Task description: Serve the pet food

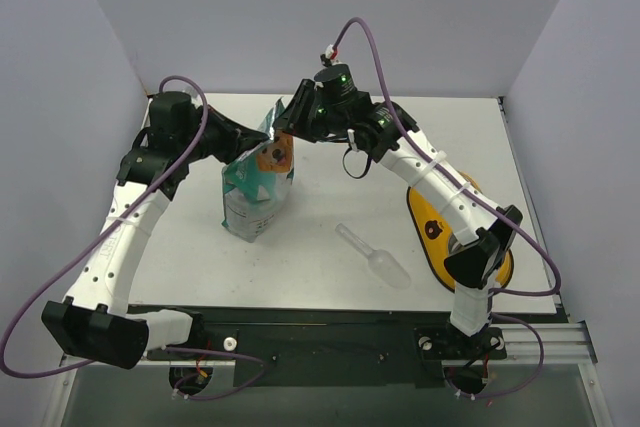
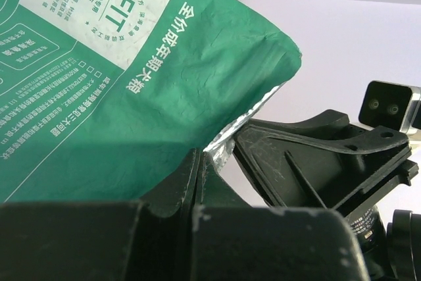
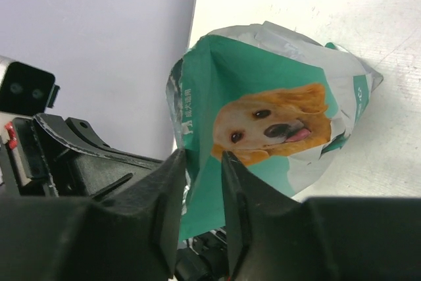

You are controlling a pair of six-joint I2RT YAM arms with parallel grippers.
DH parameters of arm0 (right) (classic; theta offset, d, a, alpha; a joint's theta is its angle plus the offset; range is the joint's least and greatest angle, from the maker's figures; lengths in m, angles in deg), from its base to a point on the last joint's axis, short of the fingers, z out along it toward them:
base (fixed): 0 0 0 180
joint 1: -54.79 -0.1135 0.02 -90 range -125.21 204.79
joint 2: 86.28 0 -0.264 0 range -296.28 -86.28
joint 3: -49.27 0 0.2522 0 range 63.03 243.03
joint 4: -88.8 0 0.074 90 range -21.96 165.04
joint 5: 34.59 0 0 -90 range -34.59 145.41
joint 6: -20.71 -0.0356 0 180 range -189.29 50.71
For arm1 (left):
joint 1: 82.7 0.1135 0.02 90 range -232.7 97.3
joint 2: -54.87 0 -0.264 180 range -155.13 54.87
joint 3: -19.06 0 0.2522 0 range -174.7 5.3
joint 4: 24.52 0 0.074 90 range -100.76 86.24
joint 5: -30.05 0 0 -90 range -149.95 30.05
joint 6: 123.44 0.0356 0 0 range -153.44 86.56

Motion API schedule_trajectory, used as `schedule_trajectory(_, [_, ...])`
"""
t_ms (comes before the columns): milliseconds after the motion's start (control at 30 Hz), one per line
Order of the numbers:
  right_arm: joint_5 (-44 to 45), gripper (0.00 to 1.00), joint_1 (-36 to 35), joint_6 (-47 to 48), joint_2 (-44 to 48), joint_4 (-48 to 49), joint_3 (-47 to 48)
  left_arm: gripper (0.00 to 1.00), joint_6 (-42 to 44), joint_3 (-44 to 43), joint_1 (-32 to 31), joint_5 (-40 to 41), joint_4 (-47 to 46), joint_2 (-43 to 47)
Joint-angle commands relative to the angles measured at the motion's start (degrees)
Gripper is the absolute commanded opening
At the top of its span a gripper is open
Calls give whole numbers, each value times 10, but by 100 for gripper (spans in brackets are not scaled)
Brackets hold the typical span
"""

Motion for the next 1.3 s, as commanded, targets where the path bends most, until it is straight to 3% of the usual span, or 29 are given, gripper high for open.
schedule_trajectory(0, [-6, 20, -4, 14, -15, -14, 14, 0, 24, -31, 8, 13, 34, -7])
schedule_trajectory(167, [19, 12, -11, 34, -2, -26, 5, 0, 47, -60, 8, 43, 68, -14])
schedule_trajectory(267, [29, 0, -9, 35, -5, -42, 4, 0, 52, -80, 7, 65, 86, -15])
schedule_trajectory(533, [49, 0, -15, 54, -9, -56, 10, 0, 93, -159, 8, 123, 137, -36])
schedule_trajectory(700, [9, 0, -13, 47, 7, 10, -19, 1, 150, -187, 0, 54, 127, -66])
schedule_trajectory(800, [-21, 0, -6, 40, 14, 50, -24, 29, 182, -193, -15, 40, 136, -77])
schedule_trajectory(933, [-46, 0, 8, 23, 24, 84, -46, 50, 225, -212, -36, 73, 158, -76])
schedule_trajectory(1100, [-57, 0, 17, 18, 27, 87, -54, 50, 282, -242, -65, 87, 207, -102])
schedule_trajectory(1200, [-61, 0, 17, 18, 26, 88, -53, 35, 292, -253, -81, 123, 222, -113])
schedule_trajectory(1267, [-63, 0, 18, 19, 27, 87, -54, 32, 290, -252, -84, 128, 220, -114])
